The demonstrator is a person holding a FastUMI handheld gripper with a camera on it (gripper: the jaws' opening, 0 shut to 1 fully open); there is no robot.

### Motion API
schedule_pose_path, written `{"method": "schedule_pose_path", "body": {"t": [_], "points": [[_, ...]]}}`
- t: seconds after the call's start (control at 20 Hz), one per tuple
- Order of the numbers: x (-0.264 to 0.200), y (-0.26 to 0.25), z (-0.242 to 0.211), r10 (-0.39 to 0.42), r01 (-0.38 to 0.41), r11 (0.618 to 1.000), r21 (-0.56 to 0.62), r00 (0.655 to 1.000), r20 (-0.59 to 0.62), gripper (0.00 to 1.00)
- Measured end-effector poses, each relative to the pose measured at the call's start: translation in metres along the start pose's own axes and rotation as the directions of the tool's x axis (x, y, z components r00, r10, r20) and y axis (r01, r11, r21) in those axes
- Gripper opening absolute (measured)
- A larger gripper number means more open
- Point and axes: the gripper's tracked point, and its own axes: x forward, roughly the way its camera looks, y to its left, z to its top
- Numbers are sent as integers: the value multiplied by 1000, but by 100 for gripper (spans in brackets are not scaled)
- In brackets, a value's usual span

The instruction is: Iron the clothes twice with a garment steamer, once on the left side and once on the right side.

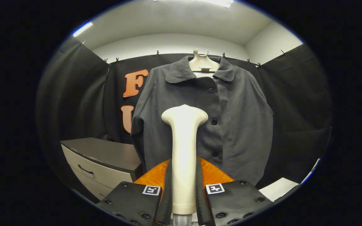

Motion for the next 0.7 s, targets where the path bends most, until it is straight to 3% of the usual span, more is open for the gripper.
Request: {"method": "schedule_pose_path", "body": {"t": [0.7], "points": [[-19, -3, -76, -12, 12, 1000, -1, 991, -131, 38]]}}
